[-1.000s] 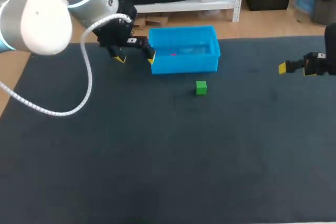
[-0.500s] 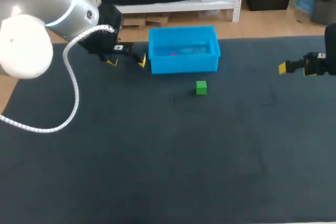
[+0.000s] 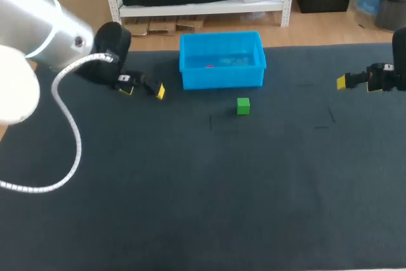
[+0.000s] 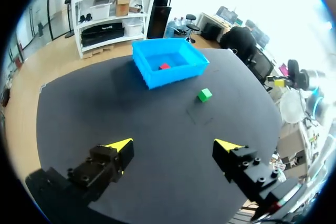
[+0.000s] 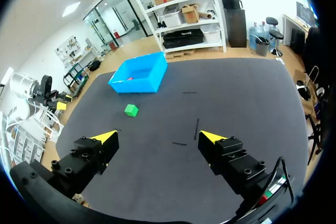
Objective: Use the left arm to pick the red cube and place it into the blue plastic box first, then use the right arm to grasp the green cube and put it into the same blue plastic box after the first action is fully finished.
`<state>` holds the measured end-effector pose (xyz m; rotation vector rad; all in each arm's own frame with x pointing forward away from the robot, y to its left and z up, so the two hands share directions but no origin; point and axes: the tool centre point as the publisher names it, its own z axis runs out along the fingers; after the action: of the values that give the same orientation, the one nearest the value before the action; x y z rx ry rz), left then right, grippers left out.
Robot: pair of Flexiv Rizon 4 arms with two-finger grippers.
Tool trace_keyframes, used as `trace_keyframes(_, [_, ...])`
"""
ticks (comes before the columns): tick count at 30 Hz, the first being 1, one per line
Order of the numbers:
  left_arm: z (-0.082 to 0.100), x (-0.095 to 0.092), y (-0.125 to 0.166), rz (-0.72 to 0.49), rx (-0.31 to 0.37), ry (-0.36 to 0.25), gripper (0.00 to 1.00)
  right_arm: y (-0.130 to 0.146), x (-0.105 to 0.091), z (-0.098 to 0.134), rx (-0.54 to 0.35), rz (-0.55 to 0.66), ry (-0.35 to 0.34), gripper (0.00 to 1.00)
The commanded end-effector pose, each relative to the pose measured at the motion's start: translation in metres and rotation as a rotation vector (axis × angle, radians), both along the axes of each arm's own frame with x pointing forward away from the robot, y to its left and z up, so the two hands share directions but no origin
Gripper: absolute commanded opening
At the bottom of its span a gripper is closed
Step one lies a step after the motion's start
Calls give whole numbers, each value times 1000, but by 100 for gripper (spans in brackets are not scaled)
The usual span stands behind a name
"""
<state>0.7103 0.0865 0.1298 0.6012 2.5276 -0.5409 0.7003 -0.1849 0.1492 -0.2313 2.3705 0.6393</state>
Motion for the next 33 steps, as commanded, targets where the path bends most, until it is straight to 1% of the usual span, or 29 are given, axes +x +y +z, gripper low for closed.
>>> trace_keyframes(1, [1,-14,10,6,-56,-64,100,0,0,0,0,2,1,100])
trace_keyframes(4, [1,-20,15,13,-63,-63,100,0,0,0,0,2,1,100])
trace_keyframes(7, [1,-21,16,15,-66,-62,100,0,0,0,0,2,1,100])
trace_keyframes(11, [5,-19,11,-10,-72,-67,100,0,0,0,0,2,1,100])
trace_keyframes(12, [6,-19,9,-15,-64,-70,100,0,0,0,0,2,1,100])
trace_keyframes(20, [6,-19,9,-15,-64,-70,100,0,0,0,0,2,1,100])
trace_keyframes(21, [6,-19,9,-15,-64,-70,100,2,2,3,-61,0,-3,100])
trace_keyframes(23, [6,-19,9,-15,-64,-70,100,11,5,11,-137,-3,-12,100])
trace_keyframes(26, [6,-19,9,-15,-64,-70,100,32,5,22,-234,4,-33,100])
trace_keyframes(27, [6,-19,9,-15,-64,-70,100,40,5,24,-281,-4,-37,100])
trace_keyframes(30, [6,-19,9,-15,-64,-70,100,65,6,27,-378,-25,-49,100])
trace_keyframes(33, [6,-19,9,-15,-64,-70,100,91,8,27,-437,-42,-58,100])
